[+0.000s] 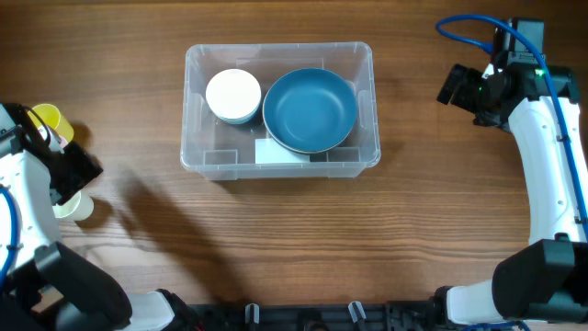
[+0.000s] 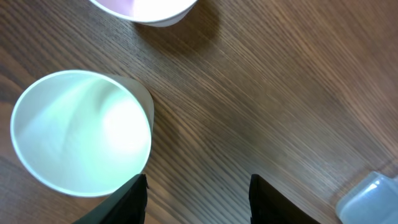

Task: Pack container
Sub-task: 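Move left gripper to the pale green cup and grasp it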

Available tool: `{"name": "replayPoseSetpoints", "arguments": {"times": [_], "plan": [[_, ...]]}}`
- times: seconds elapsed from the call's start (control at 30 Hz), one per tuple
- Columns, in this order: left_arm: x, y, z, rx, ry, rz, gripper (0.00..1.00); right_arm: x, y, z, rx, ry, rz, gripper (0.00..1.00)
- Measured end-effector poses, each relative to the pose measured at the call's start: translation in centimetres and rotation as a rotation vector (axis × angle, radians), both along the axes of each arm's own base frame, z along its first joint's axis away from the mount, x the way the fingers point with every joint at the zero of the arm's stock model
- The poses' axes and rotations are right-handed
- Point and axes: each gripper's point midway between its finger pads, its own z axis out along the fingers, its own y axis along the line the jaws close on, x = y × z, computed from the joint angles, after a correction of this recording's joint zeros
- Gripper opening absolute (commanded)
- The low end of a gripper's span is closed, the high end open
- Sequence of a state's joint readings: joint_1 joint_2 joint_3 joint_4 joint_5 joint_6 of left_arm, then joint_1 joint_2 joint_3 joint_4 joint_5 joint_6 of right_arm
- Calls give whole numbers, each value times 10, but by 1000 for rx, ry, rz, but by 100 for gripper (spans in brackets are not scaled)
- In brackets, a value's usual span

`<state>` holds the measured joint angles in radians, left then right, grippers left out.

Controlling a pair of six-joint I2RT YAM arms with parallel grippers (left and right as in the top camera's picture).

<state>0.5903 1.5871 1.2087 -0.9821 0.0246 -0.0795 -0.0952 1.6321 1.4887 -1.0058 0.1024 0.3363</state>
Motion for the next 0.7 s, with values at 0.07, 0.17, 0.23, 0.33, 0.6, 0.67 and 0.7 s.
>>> {"name": "replayPoseSetpoints", "arguments": {"times": [0.07, 0.17, 0.23, 0.33, 0.6, 0.67, 0.7], "plan": [[0, 3, -5, 7, 15, 2, 54, 0, 0, 0, 0, 0, 0, 100], [2, 8, -8, 23, 19, 7, 55, 0, 0, 0, 0, 0, 0, 100], [2, 10, -8, 34, 19, 10, 55, 0, 0, 0, 0, 0, 0, 100], [2, 14, -7, 55, 25, 14, 56, 0, 0, 0, 0, 0, 0, 100], [-3, 18, -24, 75, 32, 17, 63, 0, 0, 0, 0, 0, 0, 100], [-7, 19, -30, 72, 39, 26, 59, 0, 0, 0, 0, 0, 0, 100], [-9, 19, -31, 72, 42, 29, 56, 0, 0, 0, 0, 0, 0, 100]]}}
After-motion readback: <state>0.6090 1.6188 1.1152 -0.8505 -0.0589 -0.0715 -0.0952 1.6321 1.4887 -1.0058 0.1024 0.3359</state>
